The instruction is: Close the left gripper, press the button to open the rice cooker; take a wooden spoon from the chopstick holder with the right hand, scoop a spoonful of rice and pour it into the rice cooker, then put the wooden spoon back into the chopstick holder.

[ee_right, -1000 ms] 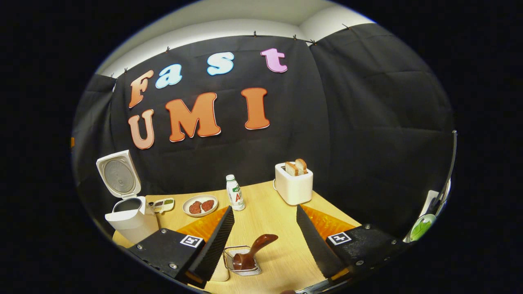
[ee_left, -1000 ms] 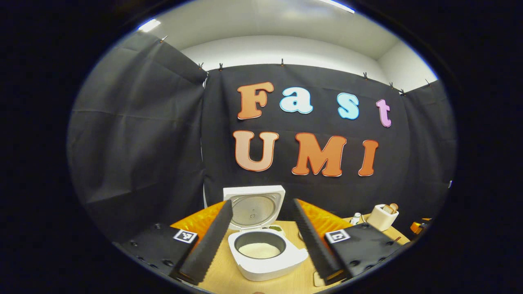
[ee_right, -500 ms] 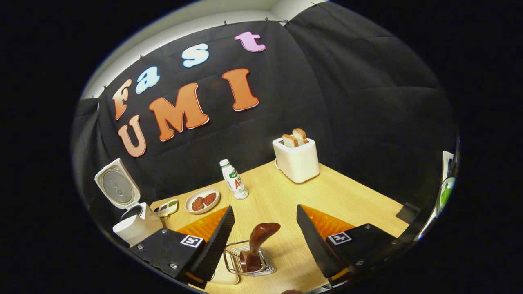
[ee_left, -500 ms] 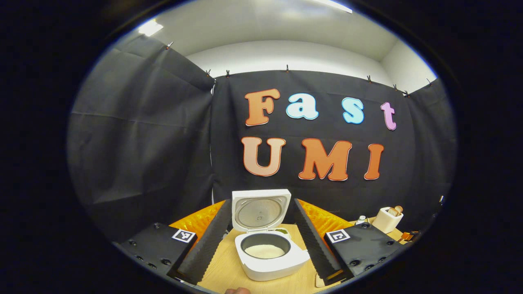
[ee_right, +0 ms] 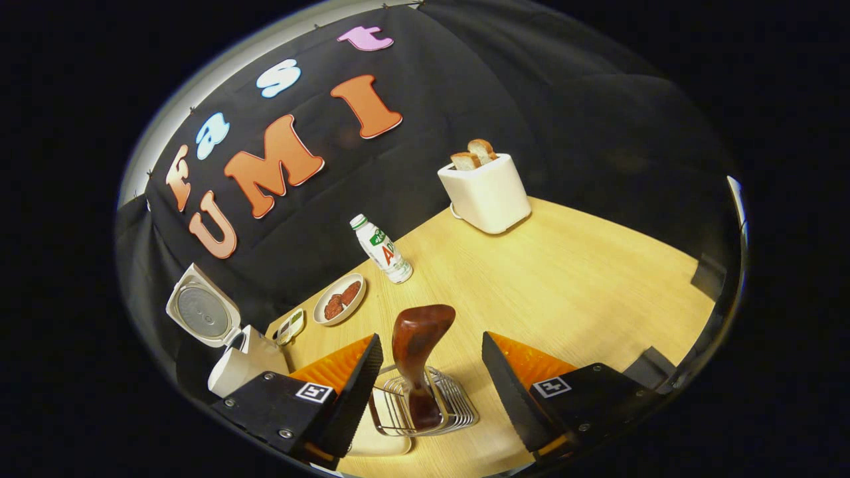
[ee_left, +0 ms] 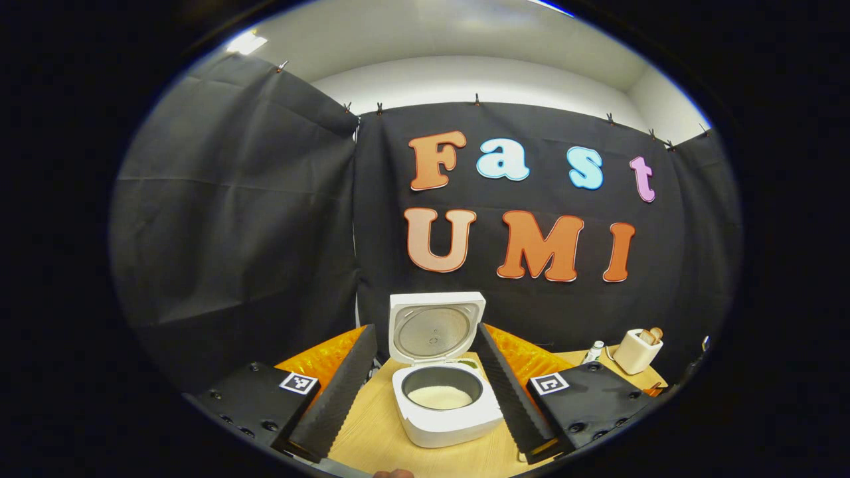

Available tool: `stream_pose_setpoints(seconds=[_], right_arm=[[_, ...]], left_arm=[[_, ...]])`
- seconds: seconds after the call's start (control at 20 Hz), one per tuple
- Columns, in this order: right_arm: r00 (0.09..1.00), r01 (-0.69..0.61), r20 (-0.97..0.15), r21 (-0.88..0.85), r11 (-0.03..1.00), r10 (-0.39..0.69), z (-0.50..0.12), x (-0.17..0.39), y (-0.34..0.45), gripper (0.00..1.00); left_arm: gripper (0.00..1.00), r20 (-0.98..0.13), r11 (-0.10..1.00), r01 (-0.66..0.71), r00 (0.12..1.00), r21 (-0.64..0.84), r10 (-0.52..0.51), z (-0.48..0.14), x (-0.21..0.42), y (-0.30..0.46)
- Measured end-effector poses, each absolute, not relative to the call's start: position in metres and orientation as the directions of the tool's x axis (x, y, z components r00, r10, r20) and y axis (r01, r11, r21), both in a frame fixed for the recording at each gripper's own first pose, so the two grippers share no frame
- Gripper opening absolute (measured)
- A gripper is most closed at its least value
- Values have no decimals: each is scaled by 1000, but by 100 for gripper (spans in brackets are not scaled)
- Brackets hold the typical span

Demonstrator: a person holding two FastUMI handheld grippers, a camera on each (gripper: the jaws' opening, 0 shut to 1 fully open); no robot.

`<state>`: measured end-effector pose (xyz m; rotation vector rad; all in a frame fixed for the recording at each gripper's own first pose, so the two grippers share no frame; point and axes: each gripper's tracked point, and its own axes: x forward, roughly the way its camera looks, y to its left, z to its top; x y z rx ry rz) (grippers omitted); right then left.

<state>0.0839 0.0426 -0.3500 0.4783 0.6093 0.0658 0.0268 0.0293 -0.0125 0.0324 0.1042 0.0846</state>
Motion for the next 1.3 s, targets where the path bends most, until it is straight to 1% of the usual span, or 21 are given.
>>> stream_pose_setpoints(seconds=[0.05, 0.1, 0.15, 0.2, 0.25, 0.3, 0.35, 0.4, 0.55, 0.6, 0.7, 0.75, 0.85, 0.95, 1.15, 1.3], right_arm=[[822, 85, -534, 459, 885, 198, -351, 84, 44, 92], [826, 93, -531, 460, 883, 190, -348, 84, 43, 86], [830, 98, -526, 464, 881, 185, -347, 86, 42, 70], [838, 101, -517, 465, 880, 177, -346, 88, 42, 67], [845, 91, -503, 474, 876, 184, -342, 90, 44, 60], [845, 73, -494, 482, 873, 202, -339, 90, 50, 46], [842, 71, -500, 473, 878, 201, -340, 87, 53, 39], [844, 74, -501, 464, 883, 193, -341, 92, 52, 24], [839, 71, -512, 442, 894, 187, -337, 91, 57, 16], [835, 66, -519, 427, 902, 185, -338, 89, 61, 11], [832, 57, -526, 396, 917, 175, -333, 92, 64, 4], [838, 49, -519, 379, 924, 169, -326, 92, 65, 3], [855, 20, -494, 332, 943, 156, -306, 93, 66, 3], [872, -30, -460, 288, 957, 166, -282, 91, 73, 2], [902, -139, -385, 167, 976, 194, -234, 85, 93, 2], [911, -199, -338, 147, 969, 239, -205, 76, 116, 2]], left_arm=[[100, -109, 995, -89, 990, 40, 93, -15, 26, 32], [100, -115, 994, -97, 988, 46, 102, -16, 25, 36], [100, -118, 993, -106, 987, 50, 112, -18, 24, 40], [100, -123, 992, -115, 985, 53, 120, -19, 22, 42], [100, -128, 991, -119, 984, 54, 125, -22, 21, 43], [100, -134, 991, -120, 983, 53, 126, -24, 20, 45], [100, -139, 991, -122, 982, 52, 128, -27, 19, 46], [100, -143, 991, -125, 981, 49, 131, -28, 19, 47], [100, -147, 991, -131, 980, 33, 135, -31, 20, 52], [100, -147, 991, -133, 980, 29, 135, -32, 19, 53], [100, -146, 991, -133, 980, 24, 135, -32, 18, 55], [100, -144, 991, -132, 980, 24, 134, -31, 17, 56], [100, -143, 991, -130, 981, 25, 132, -31, 18, 59], [100, -135, 992, -125, 983, 22, 126, -29, 18, 60], [100, -129, 993, -115, 985, 7, 115, -29, 20, 63], [100, -122, 994, -105, 987, -7, 104, -27, 19, 67]])
